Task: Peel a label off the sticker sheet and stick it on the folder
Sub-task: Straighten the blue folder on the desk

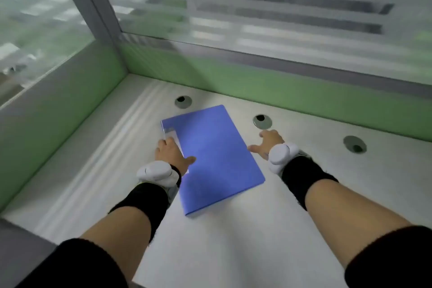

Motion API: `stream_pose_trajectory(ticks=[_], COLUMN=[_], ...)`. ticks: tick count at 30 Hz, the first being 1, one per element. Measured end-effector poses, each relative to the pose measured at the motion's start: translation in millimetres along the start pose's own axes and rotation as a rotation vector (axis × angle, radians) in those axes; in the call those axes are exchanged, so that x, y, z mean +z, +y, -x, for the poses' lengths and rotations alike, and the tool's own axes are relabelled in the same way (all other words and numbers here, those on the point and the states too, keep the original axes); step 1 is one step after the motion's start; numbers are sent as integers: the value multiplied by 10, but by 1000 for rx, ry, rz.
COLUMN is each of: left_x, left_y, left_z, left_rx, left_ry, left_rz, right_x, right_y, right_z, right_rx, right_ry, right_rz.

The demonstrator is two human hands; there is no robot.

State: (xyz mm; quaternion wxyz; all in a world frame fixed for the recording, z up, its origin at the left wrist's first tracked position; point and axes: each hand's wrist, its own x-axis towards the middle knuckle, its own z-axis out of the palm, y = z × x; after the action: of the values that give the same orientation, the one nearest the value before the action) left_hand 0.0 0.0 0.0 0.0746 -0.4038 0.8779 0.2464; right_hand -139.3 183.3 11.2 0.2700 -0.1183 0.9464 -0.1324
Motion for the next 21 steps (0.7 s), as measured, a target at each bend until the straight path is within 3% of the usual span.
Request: stream_pose_trajectory(ticks=[9,21], left_x=[376,543], left_y=[-291,-398], left_z=[-49,-132], left_rx=[-128,-321], left_ry=[-44,-156], left_rz=[36,223], right_x=[432,660], right_y=[40,110], right_z=[-158,-289], right_rx=[111,214], right_ry=[-156,-89], right_rz=[-6,-48])
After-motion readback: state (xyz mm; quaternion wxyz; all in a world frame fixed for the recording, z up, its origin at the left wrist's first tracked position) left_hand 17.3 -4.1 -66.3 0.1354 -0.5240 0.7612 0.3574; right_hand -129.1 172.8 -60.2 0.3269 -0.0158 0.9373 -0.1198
